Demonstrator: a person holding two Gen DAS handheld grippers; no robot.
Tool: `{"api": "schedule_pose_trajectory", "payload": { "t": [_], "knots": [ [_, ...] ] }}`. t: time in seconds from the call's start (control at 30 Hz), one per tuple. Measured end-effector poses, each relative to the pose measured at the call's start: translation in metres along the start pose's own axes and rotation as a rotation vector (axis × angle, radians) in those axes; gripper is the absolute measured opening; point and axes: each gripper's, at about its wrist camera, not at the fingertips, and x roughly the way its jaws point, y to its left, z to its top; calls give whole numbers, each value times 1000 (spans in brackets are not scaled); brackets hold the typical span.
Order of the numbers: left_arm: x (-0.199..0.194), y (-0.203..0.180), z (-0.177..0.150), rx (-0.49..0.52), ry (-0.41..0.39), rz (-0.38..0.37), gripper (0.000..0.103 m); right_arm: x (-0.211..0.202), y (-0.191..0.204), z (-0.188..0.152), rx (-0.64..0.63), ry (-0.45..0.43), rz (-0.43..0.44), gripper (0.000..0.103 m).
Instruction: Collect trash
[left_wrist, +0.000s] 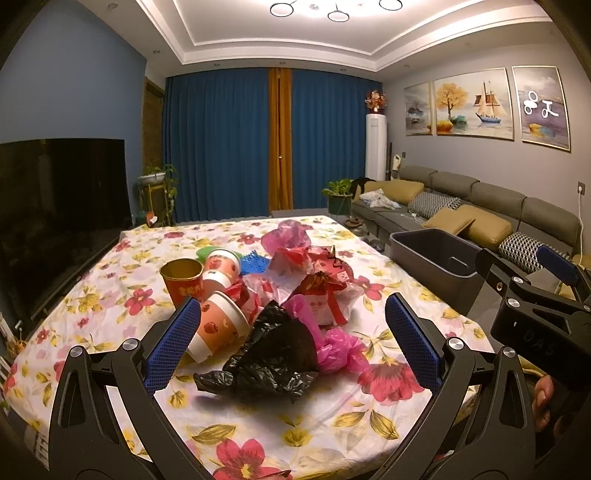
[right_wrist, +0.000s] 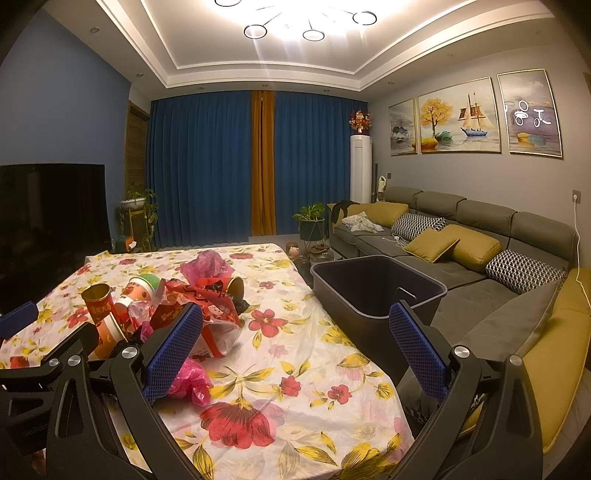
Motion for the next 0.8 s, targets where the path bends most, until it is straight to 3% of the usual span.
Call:
{"api": "schedule_pose_trajectory", "payload": {
  "t": [0.8],
  "knots": [
    [2, 4, 0, -25, -1, -20, 99, -1, 0, -1, -1, 0, 0, 98]
  ]
}}
